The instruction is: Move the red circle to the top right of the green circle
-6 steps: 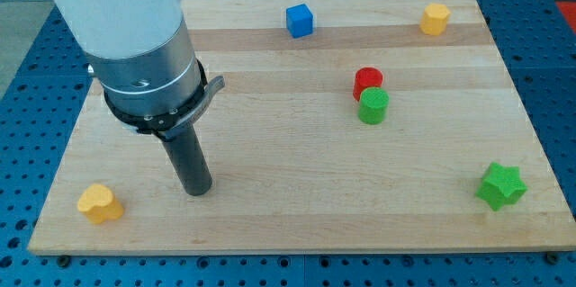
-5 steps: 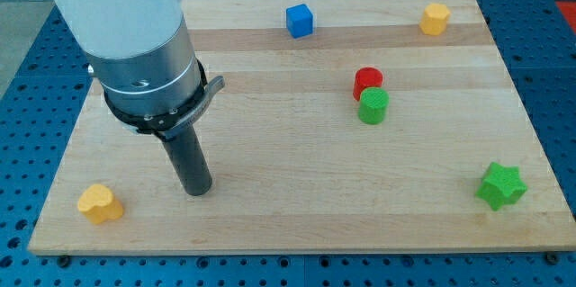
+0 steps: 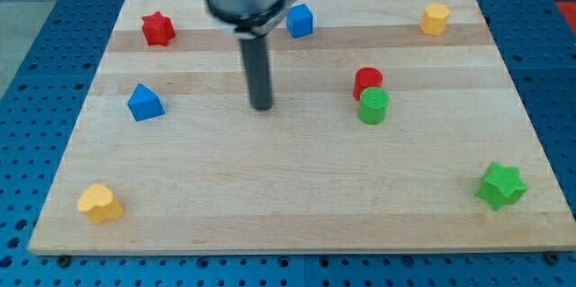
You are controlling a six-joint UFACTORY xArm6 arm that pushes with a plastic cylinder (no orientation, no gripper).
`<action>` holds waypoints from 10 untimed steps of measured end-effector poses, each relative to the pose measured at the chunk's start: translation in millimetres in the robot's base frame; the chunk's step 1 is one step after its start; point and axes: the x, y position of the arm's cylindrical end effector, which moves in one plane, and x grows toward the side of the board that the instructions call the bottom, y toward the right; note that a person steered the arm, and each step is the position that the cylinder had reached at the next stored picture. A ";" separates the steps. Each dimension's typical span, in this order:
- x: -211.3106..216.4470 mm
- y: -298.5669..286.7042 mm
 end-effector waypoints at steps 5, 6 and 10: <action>-32.0 53.4; -32.0 92.2; -46.7 177.7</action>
